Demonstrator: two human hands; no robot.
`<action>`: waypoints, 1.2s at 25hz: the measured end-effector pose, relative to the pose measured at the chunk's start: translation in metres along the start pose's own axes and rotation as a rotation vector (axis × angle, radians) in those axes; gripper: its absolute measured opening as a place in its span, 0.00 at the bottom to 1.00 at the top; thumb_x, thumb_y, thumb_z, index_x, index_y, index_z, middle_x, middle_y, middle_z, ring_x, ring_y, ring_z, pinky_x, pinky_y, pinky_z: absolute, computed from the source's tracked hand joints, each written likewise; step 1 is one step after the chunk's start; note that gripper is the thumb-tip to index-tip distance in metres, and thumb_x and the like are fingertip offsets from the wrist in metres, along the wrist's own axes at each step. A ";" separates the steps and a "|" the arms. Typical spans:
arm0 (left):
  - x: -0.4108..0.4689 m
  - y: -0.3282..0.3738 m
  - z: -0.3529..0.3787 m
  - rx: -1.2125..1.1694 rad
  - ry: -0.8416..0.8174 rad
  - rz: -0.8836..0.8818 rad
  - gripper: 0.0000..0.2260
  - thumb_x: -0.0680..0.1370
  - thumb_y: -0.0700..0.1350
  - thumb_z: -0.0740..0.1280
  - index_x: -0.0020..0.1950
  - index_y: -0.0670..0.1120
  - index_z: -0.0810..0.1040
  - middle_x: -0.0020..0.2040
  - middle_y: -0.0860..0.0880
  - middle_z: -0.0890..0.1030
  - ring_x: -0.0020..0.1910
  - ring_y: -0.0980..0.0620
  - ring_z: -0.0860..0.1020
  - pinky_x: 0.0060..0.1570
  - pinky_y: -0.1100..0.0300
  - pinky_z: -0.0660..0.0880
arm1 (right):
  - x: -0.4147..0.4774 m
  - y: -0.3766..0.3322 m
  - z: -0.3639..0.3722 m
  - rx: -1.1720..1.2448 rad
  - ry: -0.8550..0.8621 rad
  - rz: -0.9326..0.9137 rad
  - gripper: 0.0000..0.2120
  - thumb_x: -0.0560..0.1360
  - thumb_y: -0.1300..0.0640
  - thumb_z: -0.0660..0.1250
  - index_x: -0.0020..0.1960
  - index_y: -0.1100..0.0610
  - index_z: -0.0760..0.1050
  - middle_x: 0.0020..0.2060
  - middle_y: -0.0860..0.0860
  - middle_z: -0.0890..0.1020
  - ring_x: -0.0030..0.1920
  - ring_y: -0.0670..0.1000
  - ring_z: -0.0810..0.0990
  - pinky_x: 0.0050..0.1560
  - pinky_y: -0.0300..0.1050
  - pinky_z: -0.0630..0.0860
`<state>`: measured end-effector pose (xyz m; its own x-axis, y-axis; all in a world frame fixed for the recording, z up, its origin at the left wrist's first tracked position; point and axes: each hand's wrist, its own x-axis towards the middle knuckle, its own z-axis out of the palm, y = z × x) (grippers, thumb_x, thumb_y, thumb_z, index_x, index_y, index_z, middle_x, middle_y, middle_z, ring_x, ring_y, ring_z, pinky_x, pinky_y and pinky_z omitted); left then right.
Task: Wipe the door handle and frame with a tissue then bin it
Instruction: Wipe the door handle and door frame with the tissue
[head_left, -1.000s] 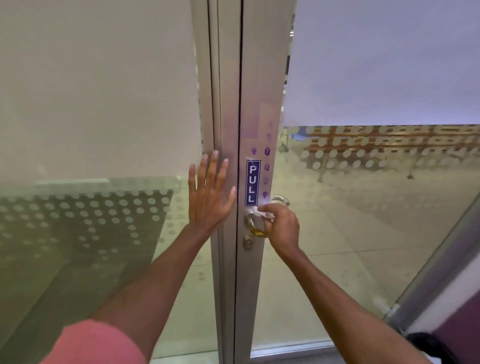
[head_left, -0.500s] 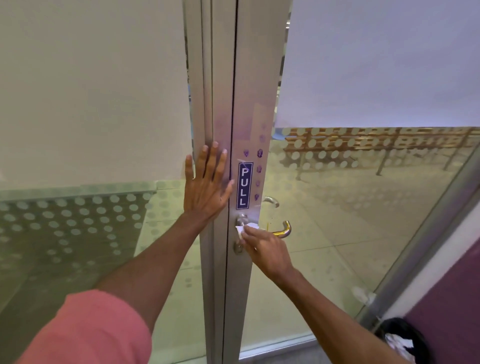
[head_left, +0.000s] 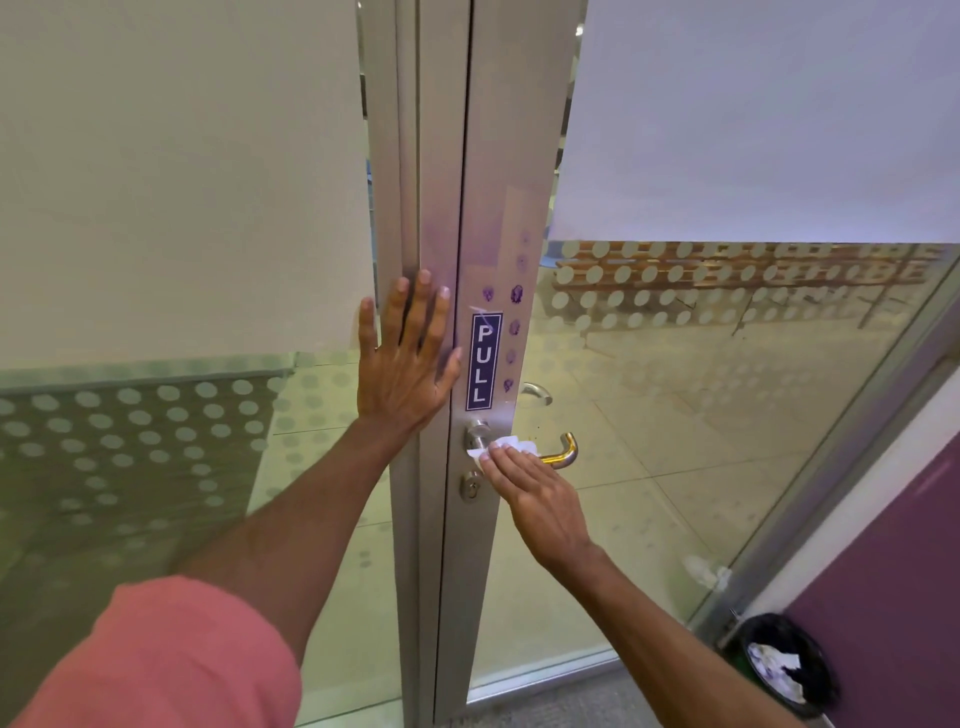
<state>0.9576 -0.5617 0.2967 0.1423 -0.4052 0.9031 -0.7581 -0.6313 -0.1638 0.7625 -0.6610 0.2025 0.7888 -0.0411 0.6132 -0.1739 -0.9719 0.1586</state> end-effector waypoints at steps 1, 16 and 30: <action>0.000 0.000 0.000 -0.002 -0.001 -0.003 0.31 0.82 0.60 0.52 0.79 0.45 0.47 0.78 0.48 0.30 0.78 0.47 0.33 0.76 0.43 0.36 | -0.002 0.000 0.000 -0.010 0.017 0.002 0.31 0.62 0.67 0.80 0.63 0.58 0.78 0.61 0.54 0.81 0.60 0.52 0.81 0.61 0.51 0.76; 0.000 0.002 0.003 0.031 0.043 -0.012 0.32 0.82 0.59 0.54 0.79 0.44 0.48 0.79 0.48 0.32 0.79 0.48 0.34 0.76 0.44 0.33 | -0.026 0.039 -0.005 0.103 0.051 0.175 0.23 0.73 0.68 0.56 0.65 0.59 0.77 0.64 0.53 0.79 0.64 0.54 0.78 0.61 0.53 0.77; 0.001 0.001 0.004 0.057 0.044 -0.006 0.32 0.82 0.59 0.53 0.80 0.45 0.46 0.79 0.48 0.32 0.79 0.48 0.35 0.76 0.44 0.32 | -0.023 0.042 -0.007 0.304 -0.040 0.333 0.31 0.71 0.80 0.59 0.69 0.57 0.73 0.69 0.52 0.75 0.72 0.55 0.68 0.50 0.46 0.80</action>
<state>0.9593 -0.5651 0.2956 0.1170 -0.3726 0.9206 -0.7200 -0.6703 -0.1798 0.7330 -0.6995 0.2000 0.7425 -0.3658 0.5611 -0.2455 -0.9280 -0.2802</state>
